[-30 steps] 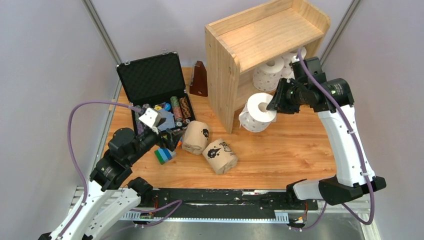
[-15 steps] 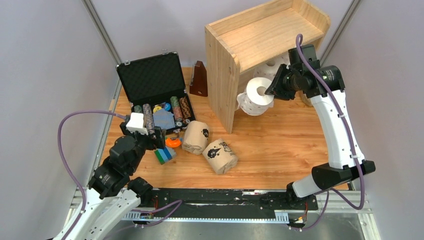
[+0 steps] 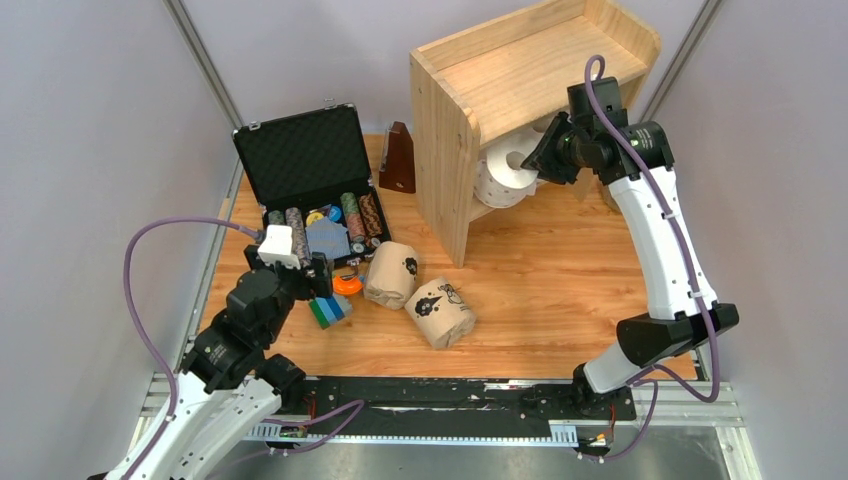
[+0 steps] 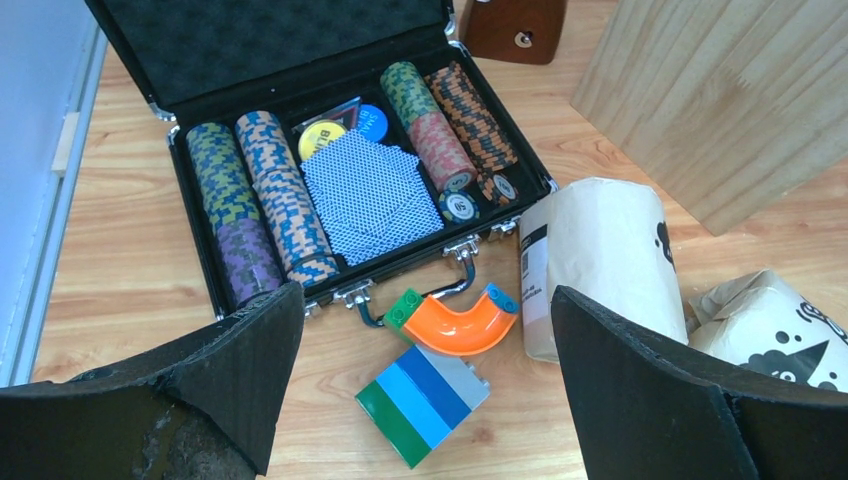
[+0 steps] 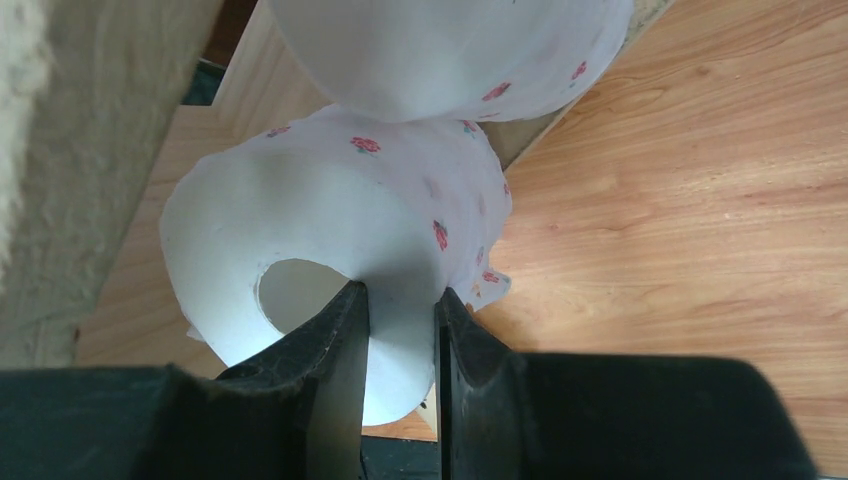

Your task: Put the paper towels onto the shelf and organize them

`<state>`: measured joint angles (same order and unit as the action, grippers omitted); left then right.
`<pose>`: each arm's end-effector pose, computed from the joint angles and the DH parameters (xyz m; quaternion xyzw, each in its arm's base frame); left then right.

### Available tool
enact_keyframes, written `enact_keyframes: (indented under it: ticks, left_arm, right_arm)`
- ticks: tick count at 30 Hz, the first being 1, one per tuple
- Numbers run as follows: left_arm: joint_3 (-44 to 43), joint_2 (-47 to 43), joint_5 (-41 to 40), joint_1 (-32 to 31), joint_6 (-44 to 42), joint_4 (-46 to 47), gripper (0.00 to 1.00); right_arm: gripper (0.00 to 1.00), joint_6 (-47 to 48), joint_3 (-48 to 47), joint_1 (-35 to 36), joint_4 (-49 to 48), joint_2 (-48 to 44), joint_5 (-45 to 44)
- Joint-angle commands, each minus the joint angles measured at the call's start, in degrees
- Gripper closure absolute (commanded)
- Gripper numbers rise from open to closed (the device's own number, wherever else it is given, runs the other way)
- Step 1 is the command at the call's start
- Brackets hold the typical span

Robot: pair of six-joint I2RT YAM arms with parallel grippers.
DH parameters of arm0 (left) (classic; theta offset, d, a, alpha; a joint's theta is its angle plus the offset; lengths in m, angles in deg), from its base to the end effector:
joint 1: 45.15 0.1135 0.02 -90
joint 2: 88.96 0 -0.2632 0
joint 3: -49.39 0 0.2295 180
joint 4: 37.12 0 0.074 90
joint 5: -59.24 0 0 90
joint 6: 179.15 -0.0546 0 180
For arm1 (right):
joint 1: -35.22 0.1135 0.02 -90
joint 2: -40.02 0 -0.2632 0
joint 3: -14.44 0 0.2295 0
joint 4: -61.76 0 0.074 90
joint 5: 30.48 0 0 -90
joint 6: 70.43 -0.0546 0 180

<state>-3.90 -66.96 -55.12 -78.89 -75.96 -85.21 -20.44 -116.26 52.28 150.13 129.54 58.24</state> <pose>0.0878 -0.0316 0.2955 0.0162 0.7946 -0.0767 0.6021 0.2660 0.0804 0.4335 0.1892 0.9115 0.1652 0.3256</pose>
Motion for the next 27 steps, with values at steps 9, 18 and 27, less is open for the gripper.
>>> enact_keyframes:
  ticks: [9,18,27]
  left_arm:
    - [0.6,1.4,2.7,-0.2,0.0,2.9,0.0]
    - [0.8,1.3,2.7,-0.2,-0.4,3.0,0.0]
    - [0.9,1.3,2.9,-0.2,-0.4,3.1,0.0]
  right_arm:
    - [0.9,-7.2,-1.3,0.3,-9.1,0.9,-0.6]
    - [0.73,-9.4,1.7,1.7,-11.3,1.5,0.4]
    - [0.49,-9.7,4.7,2.2,-14.1,-0.6,3.4]
